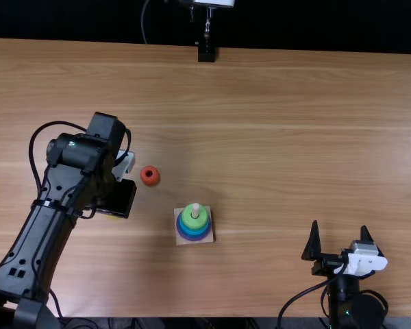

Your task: Build the Hanoi tower: stack the rings onto the peg from bottom to top in this color order: purple, dark blue, light blue, dark green, light green, yellow, orange.

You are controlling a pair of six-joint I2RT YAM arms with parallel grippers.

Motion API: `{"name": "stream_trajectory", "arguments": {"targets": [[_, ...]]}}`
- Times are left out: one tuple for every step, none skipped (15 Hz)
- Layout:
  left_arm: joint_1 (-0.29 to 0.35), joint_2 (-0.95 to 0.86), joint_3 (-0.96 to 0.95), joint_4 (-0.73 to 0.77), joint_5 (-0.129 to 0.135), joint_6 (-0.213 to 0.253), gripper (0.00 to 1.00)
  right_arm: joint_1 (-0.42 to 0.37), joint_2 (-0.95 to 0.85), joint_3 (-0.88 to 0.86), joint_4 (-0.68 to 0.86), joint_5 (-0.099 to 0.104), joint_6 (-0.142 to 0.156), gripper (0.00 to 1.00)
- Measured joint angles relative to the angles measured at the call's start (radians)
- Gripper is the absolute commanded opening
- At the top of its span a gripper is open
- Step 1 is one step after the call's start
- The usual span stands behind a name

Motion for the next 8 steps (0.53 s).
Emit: {"name": "stream_trajectory", "arguments": {"targets": [[-0.046,-0.004,0.047,-0.024,-0.001,-0.036,0.00,0.000,0.000,0.000,0.000,0.000,0.000,1.00],[-0.094,-0.005,0.098,-0.042,-0.001,-0.076,0.00,0.000,0.000,0.000,0.000,0.000,0.000,1.00],[-0.137,-0.005,0.148,-0.049,-0.002,-0.117,0.00,0.000,0.000,0.000,0.000,0.000,0.000,1.00],[-0.171,-0.008,0.174,-0.048,-0.008,-0.149,0.00,0.000,0.000,0.000,0.000,0.000,0.000,1.00],[-0.210,-0.010,0.190,-0.050,-0.022,-0.180,0.00,0.000,0.000,0.000,0.000,0.000,0.000,1.00],[-0.246,-0.010,0.199,-0.051,-0.034,-0.211,0.00,0.000,0.000,0.000,0.000,0.000,0.000,1.00],[-0.270,-0.010,0.206,-0.052,-0.043,-0.235,0.00,0.000,0.000,0.000,0.000,0.000,0.000,1.00],[-0.298,-0.010,0.217,-0.053,-0.048,-0.262,0.00,0.000,0.000,0.000,0.000,0.000,0.000,1.00]]}}
